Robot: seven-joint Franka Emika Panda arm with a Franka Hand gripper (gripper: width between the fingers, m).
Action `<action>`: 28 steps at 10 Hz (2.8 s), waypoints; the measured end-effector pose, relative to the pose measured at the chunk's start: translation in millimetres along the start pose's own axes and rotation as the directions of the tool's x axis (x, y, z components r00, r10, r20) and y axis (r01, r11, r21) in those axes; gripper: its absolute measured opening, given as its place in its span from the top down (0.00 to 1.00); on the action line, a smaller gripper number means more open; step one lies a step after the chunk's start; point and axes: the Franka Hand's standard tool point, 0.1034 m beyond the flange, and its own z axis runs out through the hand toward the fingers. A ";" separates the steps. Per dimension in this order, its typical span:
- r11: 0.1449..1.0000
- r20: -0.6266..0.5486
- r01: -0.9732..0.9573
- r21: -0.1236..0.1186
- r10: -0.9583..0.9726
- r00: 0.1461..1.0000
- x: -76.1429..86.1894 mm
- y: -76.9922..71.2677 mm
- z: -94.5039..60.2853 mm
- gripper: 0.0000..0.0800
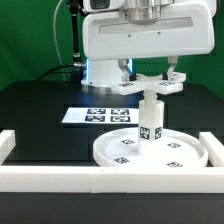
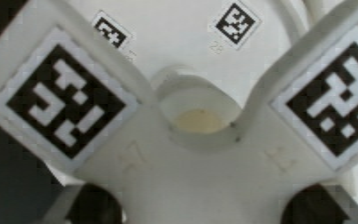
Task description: Assemble round table
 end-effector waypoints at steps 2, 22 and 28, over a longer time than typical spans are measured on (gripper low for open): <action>1.000 -0.002 -0.008 0.000 0.008 1.000 -4.0 0.9 0.2 0.45; 1.000 -0.015 -0.002 -0.014 0.002 1.000 -7.9 1.5 20.3 0.45; 0.892 -0.044 -0.453 0.020 0.453 0.890 -6.1 -2.8 21.1 0.45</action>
Offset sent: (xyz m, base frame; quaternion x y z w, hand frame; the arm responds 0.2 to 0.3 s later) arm -0.0107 0.0013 -0.0050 0.0051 -0.0040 0.0075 1.0000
